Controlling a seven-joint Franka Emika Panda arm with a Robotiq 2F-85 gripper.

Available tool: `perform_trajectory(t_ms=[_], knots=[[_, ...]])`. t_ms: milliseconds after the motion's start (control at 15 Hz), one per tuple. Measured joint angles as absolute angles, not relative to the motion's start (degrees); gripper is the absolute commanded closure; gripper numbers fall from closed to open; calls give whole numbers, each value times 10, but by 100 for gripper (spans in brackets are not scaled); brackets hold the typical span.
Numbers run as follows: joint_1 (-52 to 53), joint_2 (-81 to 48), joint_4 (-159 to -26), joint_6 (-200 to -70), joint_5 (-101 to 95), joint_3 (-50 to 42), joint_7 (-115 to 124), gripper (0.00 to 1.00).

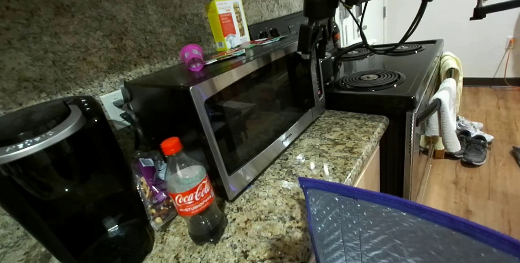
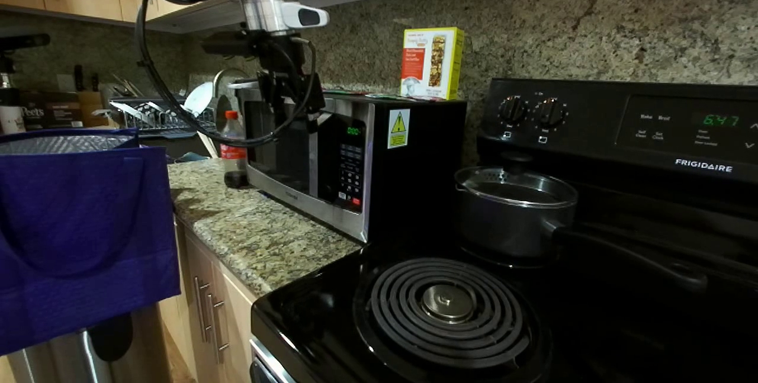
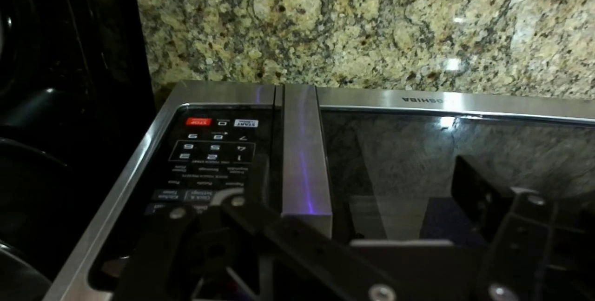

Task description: Open the microwave door fully

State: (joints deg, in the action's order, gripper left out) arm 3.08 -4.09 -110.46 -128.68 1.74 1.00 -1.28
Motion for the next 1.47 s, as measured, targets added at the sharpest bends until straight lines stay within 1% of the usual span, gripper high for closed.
perform_trajectory(t_ms=[133, 267, 333, 400, 667, 867, 933, 1000, 1267, 1467], knots=[[31, -41, -1104, -1295, 14, 10, -20, 0], [32, -41, -1104, -1302, -13, 10, -20, 26], [32, -42, -1103, -1305, -29, 10, -20, 32], [33, -43, -1102, -1308, -46, 10, -20, 40], [36, -51, -1095, -1313, -99, 13, -20, 67], [38, -54, -1093, -1314, -111, 12, -20, 84], [37, -54, -1092, -1314, -112, 11, -20, 88], [37, -54, -1092, -1313, -111, 10, -18, 84], [38, -52, -1092, -1309, -112, 9, 7, 84], [38, -24, -1097, -1286, -112, 8, 36, 84]])
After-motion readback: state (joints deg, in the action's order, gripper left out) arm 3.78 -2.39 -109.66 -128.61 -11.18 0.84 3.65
